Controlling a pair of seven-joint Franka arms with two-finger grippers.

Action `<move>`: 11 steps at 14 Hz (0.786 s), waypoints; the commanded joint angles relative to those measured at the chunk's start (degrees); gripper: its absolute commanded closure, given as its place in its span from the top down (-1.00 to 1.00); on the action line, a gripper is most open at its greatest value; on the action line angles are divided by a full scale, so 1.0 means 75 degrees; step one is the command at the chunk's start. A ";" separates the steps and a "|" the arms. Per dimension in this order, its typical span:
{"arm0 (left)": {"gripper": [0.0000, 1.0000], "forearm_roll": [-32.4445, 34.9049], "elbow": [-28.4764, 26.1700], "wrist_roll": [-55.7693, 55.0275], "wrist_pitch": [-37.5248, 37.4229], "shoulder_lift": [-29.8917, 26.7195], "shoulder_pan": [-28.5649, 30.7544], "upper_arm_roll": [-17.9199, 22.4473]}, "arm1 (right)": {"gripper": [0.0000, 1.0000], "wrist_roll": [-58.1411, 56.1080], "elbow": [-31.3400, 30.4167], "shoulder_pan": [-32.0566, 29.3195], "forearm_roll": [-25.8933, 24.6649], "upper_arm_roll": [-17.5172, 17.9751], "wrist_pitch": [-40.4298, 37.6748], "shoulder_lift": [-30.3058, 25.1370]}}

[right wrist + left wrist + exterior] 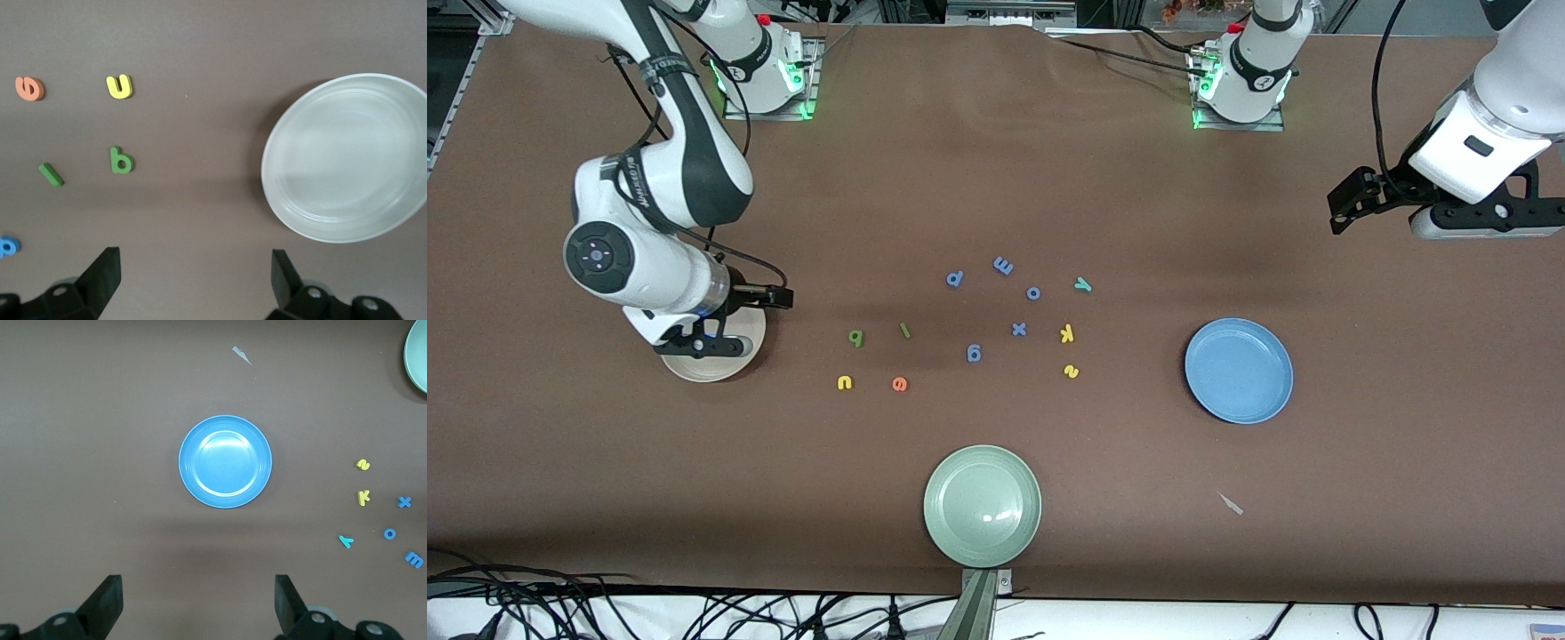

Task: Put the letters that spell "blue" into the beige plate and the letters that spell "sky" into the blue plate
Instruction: 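Move the right gripper over the yellow u letter, then lower the right gripper and grasp the yellow u letter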

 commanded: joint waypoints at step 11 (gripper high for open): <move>1.00 -0.0013 0.0187 0.0098 -0.0026 0.0092 -0.0007 -0.0001 | 1.00 0.1452 0.1325 0.0687 -0.0613 0.0001 0.2135 0.2440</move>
